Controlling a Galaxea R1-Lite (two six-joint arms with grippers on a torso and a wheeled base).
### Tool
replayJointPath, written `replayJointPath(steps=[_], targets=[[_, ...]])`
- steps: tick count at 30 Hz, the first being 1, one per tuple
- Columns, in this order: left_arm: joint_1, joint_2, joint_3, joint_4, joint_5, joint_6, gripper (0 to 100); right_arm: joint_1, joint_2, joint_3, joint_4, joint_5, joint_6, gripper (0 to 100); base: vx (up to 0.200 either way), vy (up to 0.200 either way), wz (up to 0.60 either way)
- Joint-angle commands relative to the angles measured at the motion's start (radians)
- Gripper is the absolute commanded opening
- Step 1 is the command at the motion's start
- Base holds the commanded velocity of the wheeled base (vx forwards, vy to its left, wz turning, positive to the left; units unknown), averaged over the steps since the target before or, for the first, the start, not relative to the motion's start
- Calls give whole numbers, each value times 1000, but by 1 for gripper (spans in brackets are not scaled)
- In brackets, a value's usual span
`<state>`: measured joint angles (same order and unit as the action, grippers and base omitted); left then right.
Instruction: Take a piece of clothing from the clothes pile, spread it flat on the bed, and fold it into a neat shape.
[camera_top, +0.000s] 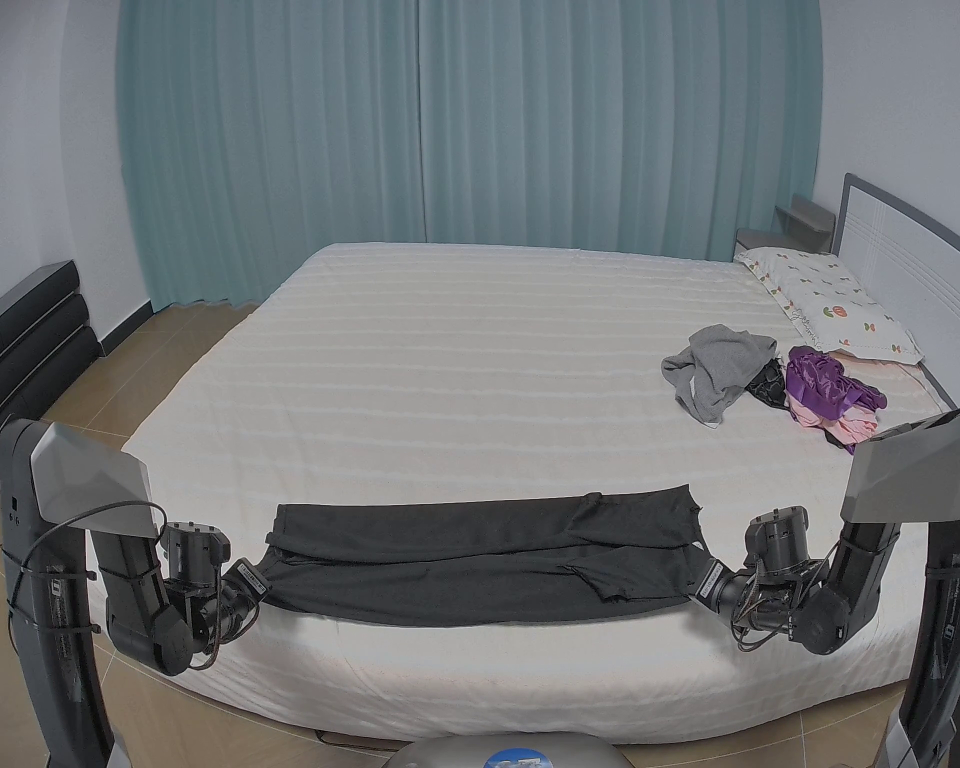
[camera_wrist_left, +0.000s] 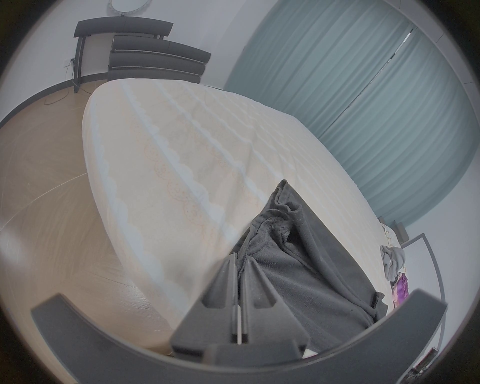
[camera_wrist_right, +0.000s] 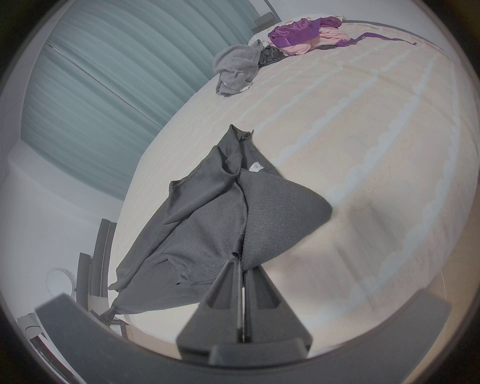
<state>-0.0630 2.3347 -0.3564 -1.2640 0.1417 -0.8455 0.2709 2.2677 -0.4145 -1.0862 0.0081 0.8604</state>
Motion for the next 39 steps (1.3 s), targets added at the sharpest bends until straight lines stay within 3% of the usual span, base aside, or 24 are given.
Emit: replayJointPath(steps=[1,8,21,29,30,31,32,39], targets=[[11,-31,4,-1,1,3,0,2,-57,40,2,4,0,0,0,0,0],[26,-32,7,5,1,14,0,5,-76,83,3,9,-9,0,0,0,0],[38,-21,96,6,-37,129,0,28,-68,189,0,47,-126,0,0,0,0],[35,-21,111,6,-37,132,0,39,-60,203,0,46,-135,0,0,0,0],[35,-21,116,6,-37,134,0,39,-60,203,0,46,-141,100,0,0,0],[34,-21,119,6,-39,138,0,39,-60,201,0,47,-146,100,0,0,0],[32,-21,122,5,-39,146,100,39,-60,201,0,46,-147,100,0,0,0],[31,-23,129,-1,-47,151,100,28,-74,215,2,26,-192,100,0,0,0]])
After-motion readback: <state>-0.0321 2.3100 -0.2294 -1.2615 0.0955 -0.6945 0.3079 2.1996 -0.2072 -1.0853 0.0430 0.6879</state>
